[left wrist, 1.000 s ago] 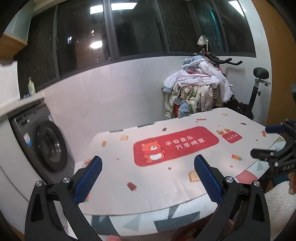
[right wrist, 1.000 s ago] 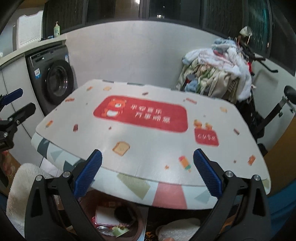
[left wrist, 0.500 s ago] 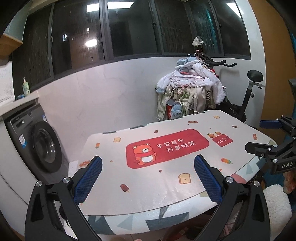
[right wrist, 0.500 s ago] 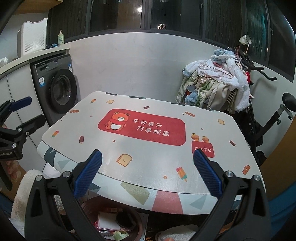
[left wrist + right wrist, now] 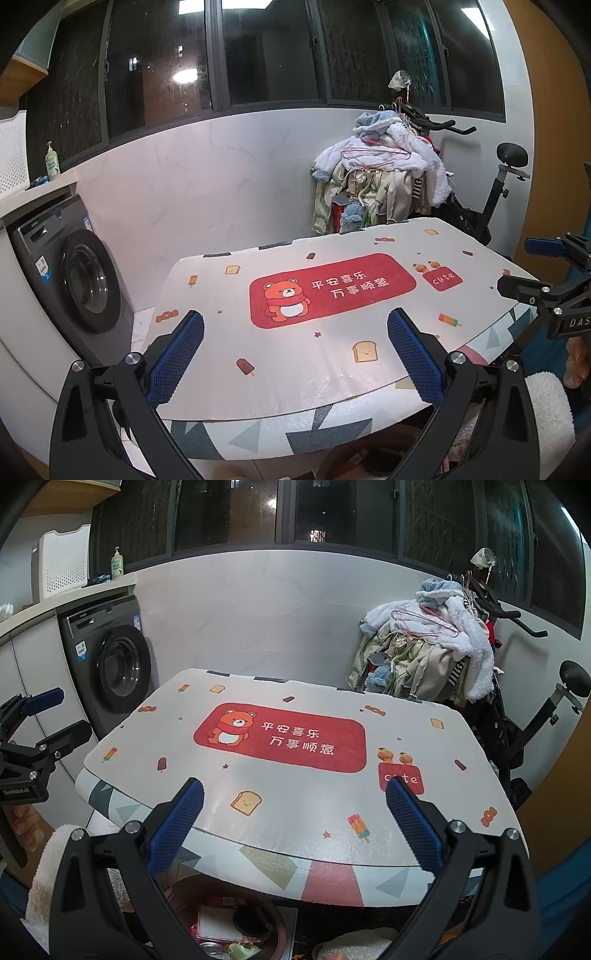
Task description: Collect trash
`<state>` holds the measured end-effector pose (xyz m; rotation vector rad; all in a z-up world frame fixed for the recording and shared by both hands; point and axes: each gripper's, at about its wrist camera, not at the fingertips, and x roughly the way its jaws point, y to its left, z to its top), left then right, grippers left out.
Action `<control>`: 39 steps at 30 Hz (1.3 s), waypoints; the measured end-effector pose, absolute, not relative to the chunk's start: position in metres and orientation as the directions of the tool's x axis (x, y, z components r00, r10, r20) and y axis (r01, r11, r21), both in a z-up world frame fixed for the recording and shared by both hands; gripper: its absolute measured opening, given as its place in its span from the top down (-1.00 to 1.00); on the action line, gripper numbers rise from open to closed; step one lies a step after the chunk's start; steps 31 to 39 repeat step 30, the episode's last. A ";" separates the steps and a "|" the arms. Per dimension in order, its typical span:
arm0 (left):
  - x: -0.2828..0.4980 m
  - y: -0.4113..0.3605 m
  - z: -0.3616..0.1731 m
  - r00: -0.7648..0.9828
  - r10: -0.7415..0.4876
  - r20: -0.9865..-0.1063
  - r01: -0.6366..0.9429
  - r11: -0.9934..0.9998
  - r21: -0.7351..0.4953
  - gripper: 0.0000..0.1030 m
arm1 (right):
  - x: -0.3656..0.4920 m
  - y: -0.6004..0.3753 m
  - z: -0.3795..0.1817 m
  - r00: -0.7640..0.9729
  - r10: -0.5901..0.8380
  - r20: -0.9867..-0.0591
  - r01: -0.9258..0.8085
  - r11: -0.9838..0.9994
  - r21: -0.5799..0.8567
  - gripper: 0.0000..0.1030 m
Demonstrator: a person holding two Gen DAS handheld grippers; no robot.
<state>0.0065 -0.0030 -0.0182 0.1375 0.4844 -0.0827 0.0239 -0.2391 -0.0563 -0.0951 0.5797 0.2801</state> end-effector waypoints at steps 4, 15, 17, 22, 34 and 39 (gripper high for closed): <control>0.006 -0.001 -0.017 0.884 -0.042 -0.466 0.106 0.988 0.113 -0.89 | 0.023 -0.239 -0.055 0.803 0.235 -0.548 -0.287 0.958 -0.011 -0.89; 0.007 0.000 -0.018 0.883 -0.039 -0.469 0.105 0.987 0.117 -0.89 | 0.024 -0.242 -0.053 0.804 0.234 -0.546 -0.283 0.959 -0.005 -0.89; 0.006 0.000 -0.018 0.884 -0.039 -0.466 0.106 0.988 0.117 -0.89 | 0.024 -0.242 -0.053 0.804 0.236 -0.546 -0.284 0.959 -0.004 -0.89; 0.008 0.000 -0.019 0.882 -0.036 -0.470 0.104 0.987 0.119 -0.89 | 0.024 -0.243 -0.052 0.803 0.236 -0.547 -0.284 0.959 -0.003 -0.89; 0.009 0.001 -0.020 0.881 -0.022 -0.473 0.093 0.988 0.127 -0.89 | 0.023 -0.243 -0.053 0.803 0.235 -0.547 -0.282 0.959 -0.002 -0.89; 0.009 0.001 -0.020 0.881 -0.022 -0.473 0.093 0.988 0.127 -0.89 | 0.023 -0.243 -0.053 0.803 0.235 -0.547 -0.282 0.959 -0.002 -0.89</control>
